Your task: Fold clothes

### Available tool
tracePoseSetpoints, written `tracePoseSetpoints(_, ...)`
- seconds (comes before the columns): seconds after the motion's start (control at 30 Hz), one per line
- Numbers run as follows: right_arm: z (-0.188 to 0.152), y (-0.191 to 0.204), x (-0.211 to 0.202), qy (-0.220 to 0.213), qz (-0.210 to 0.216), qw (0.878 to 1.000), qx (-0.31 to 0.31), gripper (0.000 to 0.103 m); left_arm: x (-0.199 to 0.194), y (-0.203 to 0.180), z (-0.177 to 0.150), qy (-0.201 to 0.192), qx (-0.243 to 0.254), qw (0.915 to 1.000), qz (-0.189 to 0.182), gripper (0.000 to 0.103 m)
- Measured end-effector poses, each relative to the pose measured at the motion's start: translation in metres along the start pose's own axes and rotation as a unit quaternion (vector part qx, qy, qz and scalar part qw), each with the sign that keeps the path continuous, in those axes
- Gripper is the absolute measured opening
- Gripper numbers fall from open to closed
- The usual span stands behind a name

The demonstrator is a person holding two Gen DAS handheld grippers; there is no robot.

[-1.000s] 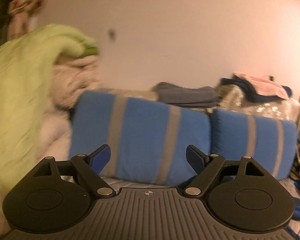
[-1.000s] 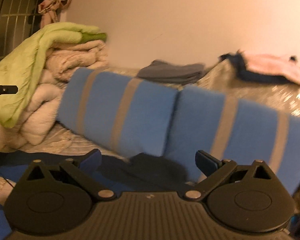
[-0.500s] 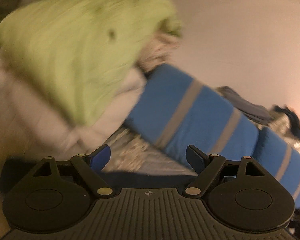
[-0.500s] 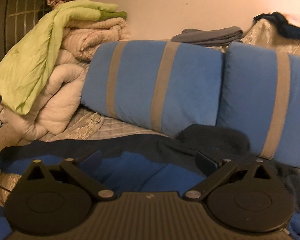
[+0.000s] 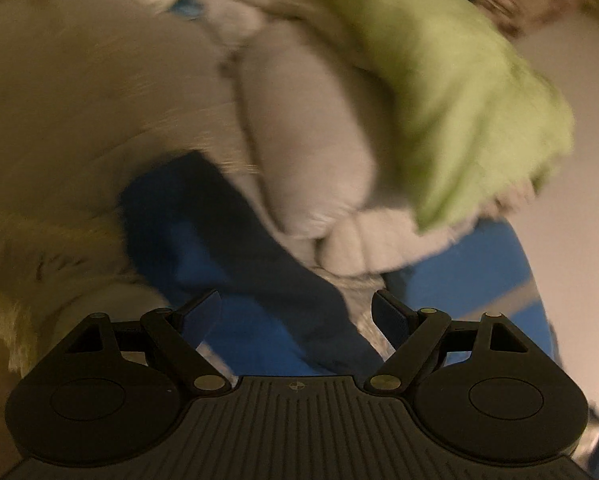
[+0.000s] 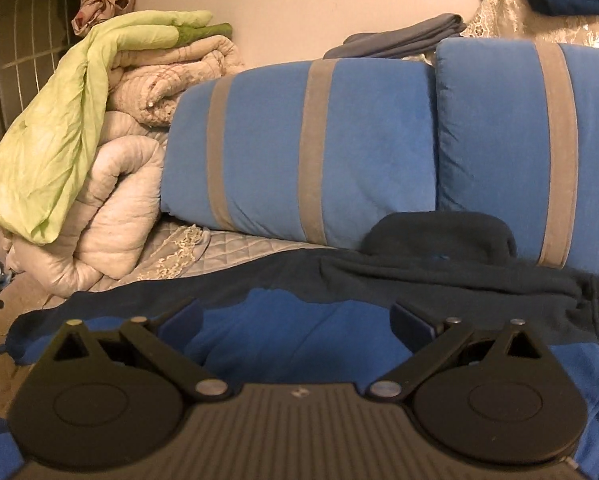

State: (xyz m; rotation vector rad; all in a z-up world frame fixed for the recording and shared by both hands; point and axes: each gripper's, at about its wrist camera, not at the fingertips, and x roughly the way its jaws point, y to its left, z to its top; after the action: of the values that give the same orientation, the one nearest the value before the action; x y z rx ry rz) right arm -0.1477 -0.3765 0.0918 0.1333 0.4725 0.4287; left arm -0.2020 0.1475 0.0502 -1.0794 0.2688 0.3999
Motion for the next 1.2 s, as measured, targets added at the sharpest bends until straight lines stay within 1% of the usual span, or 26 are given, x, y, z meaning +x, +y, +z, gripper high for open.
tracePoseSetpoints(0.13,-0.003,0.005,0.003,0.008,0.004,1.000,-0.012,0.103,0.006,0.031,0.006,0.005,-0.070,0.9975,0.009,0.082)
tracePoseSetpoints(0.2,-0.005,0.007,0.005,0.012,0.007,1.000,-0.012,0.103,0.009,0.042,0.007,0.001,-0.090,0.9957,0.022,0.082)
tracePoseSetpoints(0.33,-0.006,0.006,0.006,0.014,0.011,1.000,-0.005,0.103,0.017,0.060,0.011,-0.007,-0.125,0.9919,0.025,0.081)
tracePoseSetpoints(0.37,-0.006,0.005,0.006,0.014,0.011,1.000,-0.002,0.103,0.019,0.063,0.012,-0.009,-0.132,0.9909,0.024,0.079)
tracePoseSetpoints(0.4,-0.005,0.004,0.007,0.015,0.011,1.000,0.001,0.103,0.022,0.066,0.013,-0.010,-0.140,0.9899,0.024,0.074)
tracePoseSetpoints(0.43,-0.005,0.003,0.007,0.016,0.011,1.000,0.005,0.103,0.024,0.069,0.014,-0.012,-0.147,0.9888,0.023,0.072)
tracePoseSetpoints(0.47,-0.006,0.002,0.008,0.018,0.012,1.000,0.011,0.103,0.027,0.069,0.015,-0.013,-0.145,0.9891,0.024,0.068)
tracePoseSetpoints(0.5,-0.006,0.000,0.009,0.021,0.014,1.000,0.017,0.103,0.030,0.069,0.015,-0.013,-0.141,0.9896,0.025,0.059)
tracePoseSetpoints(0.63,-0.007,-0.004,0.012,0.030,0.024,0.998,0.040,0.103,0.041,0.068,0.017,-0.015,-0.124,0.9918,0.030,0.045)
tracePoseSetpoints(0.7,-0.007,-0.003,0.012,0.032,0.024,0.998,0.039,0.103,0.047,0.068,0.018,-0.016,-0.115,0.9927,0.032,0.026)
tracePoseSetpoints(0.77,-0.008,-0.001,0.013,0.032,0.025,0.999,0.034,0.103,0.052,0.067,0.019,-0.014,-0.102,0.9939,0.039,0.016)
tracePoseSetpoints(0.97,-0.010,0.005,0.017,0.042,0.031,0.998,0.019,0.103,0.053,0.043,0.021,-0.012,-0.039,0.9978,0.052,0.015)
tracePoseSetpoints(1.13,-0.012,0.008,0.022,0.051,0.025,0.998,0.010,0.103,0.053,0.023,0.022,-0.010,0.015,0.9979,0.062,0.013)
tracePoseSetpoints(1.2,-0.012,0.007,0.022,0.051,0.025,0.998,0.013,0.103,0.052,0.005,0.024,-0.012,0.047,0.9973,0.055,0.012)
